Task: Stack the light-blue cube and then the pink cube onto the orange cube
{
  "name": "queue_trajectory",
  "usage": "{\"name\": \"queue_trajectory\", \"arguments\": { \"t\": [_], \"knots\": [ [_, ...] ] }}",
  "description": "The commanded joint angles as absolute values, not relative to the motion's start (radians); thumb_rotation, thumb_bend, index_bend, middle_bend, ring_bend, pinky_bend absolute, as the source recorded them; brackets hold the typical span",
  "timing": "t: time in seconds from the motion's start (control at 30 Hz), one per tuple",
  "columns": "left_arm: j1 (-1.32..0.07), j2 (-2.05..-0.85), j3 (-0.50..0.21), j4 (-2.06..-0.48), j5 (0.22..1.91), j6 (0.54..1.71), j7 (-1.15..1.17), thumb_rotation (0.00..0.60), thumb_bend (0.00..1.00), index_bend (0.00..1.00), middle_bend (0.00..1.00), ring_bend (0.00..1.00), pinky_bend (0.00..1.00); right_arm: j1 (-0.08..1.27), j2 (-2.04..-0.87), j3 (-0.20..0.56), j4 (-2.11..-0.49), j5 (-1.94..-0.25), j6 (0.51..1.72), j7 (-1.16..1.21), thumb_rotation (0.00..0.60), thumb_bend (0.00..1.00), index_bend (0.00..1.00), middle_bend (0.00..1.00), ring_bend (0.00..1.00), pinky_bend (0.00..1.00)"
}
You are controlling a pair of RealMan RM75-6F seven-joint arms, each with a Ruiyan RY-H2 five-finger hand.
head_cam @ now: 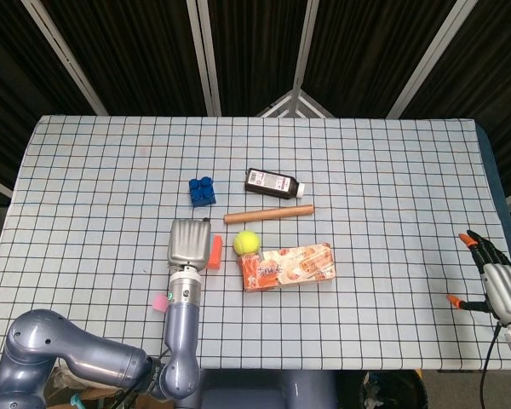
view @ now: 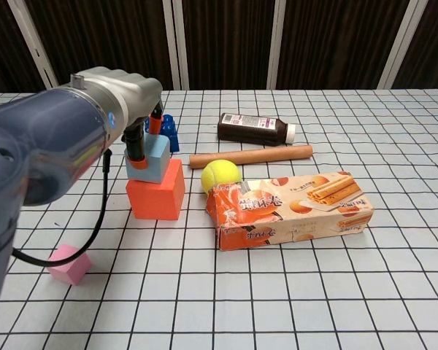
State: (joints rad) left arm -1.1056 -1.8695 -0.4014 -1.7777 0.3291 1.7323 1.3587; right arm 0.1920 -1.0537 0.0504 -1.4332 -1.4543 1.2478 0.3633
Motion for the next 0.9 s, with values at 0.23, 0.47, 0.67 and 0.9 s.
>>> {"name": "queue_trajectory", "arguments": {
  "t": [0.23,0.47,0.67,0.9],
  "knots": [
    [-1.097,-1.869,-0.403,-1.775,0.335,1.707,1.351,0.600,0.34,0.46,0.84,0.82,0.89,0.193,-1.054,0.051,-1.434,-1.451,1.245,0.360,0.600,0.13,0.00,0.02,0.06,0.16],
    [-1.090,-1.869,-0.398,-1.775,0.338,1.698,1.352,0.600,0.34,0.46,0.83,0.82,0.89,0.193,-1.053,0.050,-1.435,-1.451,1.244,0.361,0.600,0.13,0.00,0.01,0.06,0.16],
    [-1.086,-1.867,-0.394,-1.781,0.341,1.697,1.357,0.600,0.34,0.42,0.83,0.82,0.88,0.193,-1.051,0.050,-1.435,-1.453,1.243,0.363,0.600,0.13,0.00,0.01,0.06,0.16],
    [-1.078,-1.857,-0.386,-1.793,0.341,1.690,1.363,0.600,0.29,0.31,0.81,0.81,0.88,0.194,-1.051,0.050,-1.437,-1.452,1.241,0.362,0.600,0.13,0.00,0.02,0.06,0.16]
  ]
}}
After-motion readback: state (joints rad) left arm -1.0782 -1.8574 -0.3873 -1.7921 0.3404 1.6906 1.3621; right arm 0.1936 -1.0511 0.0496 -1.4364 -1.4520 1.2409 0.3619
